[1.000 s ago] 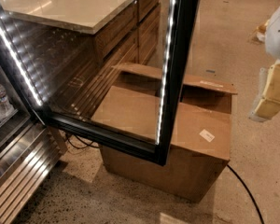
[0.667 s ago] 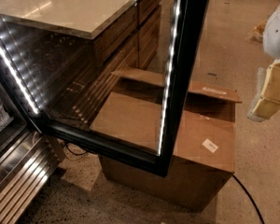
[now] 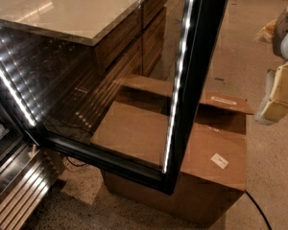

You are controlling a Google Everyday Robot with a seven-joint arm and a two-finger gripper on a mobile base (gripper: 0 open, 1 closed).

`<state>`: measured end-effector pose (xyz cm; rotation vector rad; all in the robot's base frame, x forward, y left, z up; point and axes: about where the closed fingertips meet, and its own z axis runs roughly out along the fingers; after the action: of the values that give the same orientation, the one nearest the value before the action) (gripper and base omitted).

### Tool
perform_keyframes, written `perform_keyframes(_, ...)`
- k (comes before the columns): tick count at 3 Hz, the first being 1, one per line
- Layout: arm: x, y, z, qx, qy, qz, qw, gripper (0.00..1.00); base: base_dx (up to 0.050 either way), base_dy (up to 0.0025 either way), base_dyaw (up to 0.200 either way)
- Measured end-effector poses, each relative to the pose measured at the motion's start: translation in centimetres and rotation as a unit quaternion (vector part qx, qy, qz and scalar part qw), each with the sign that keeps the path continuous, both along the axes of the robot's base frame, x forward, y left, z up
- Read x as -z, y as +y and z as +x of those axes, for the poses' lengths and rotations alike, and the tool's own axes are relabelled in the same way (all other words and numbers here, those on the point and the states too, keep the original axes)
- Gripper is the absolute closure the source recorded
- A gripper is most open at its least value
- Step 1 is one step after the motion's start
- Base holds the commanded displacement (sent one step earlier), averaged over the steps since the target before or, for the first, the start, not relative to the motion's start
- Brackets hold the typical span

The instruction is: Close right fridge door

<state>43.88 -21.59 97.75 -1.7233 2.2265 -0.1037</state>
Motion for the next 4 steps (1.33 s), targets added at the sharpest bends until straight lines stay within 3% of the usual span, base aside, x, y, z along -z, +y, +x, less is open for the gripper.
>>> perform_keyframes(1,2.2,0.0,2.2,0.006,0.035,0.002,0.9994,0.00,0.000,0.00000,0.000)
perform_keyframes(3,9.3,-0.6,5.7,0.019,0.118,0.013,0.9928,0.00,0.000,0.00000,0.000)
perform_keyframes(4,9.3,-0.6,5.7,0.019,0.118,0.013,0.9928,0.00,0.000,0.00000,0.000)
